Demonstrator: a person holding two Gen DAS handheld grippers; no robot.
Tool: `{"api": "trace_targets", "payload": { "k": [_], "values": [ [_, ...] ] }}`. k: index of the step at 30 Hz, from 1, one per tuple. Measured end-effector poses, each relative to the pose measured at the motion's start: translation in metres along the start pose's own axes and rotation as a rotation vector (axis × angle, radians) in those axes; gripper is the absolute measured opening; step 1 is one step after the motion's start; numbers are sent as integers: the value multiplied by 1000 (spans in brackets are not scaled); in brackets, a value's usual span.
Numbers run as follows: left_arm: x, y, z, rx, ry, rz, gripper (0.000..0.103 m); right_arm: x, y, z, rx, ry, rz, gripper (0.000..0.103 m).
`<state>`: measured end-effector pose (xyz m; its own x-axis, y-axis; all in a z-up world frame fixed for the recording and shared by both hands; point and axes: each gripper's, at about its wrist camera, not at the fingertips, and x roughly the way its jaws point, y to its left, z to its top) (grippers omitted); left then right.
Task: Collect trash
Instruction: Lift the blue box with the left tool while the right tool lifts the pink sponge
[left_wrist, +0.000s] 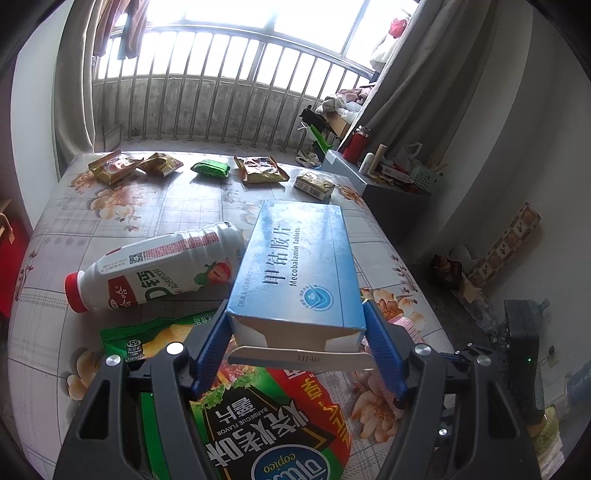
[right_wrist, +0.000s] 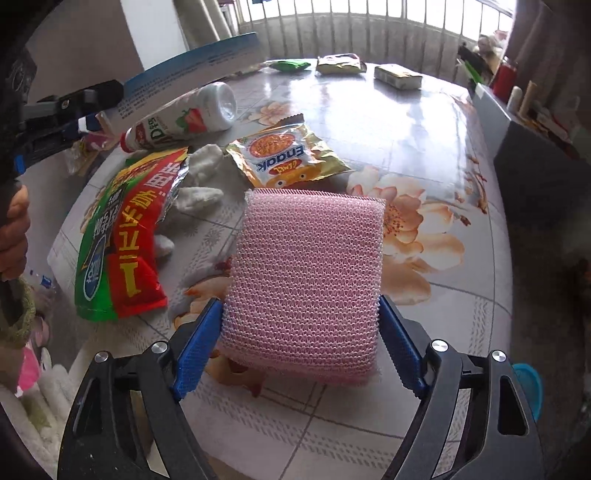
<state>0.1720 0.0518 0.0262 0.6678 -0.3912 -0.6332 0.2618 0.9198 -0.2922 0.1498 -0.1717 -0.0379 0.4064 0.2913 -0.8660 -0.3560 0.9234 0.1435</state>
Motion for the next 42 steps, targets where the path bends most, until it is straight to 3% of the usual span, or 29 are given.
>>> {"api": "trace_targets", "payload": {
  "k": [6,14,24,42],
  "values": [
    [-8,-10,-7,14,-11,-7,68,-21,-16,-24,236,-83,-10,75],
    [-11,-21,-15,26,-8,-21,68,-45,-36,-51,475,-166,86,73],
    [-16,-29,-14,50,-10,-6,68,-61,-43,-58,562,-207,130,73],
    [-31,-53,-13,89,-33,-13,68,-83,-49,-71,598,-263,170,73]
  ]
}}
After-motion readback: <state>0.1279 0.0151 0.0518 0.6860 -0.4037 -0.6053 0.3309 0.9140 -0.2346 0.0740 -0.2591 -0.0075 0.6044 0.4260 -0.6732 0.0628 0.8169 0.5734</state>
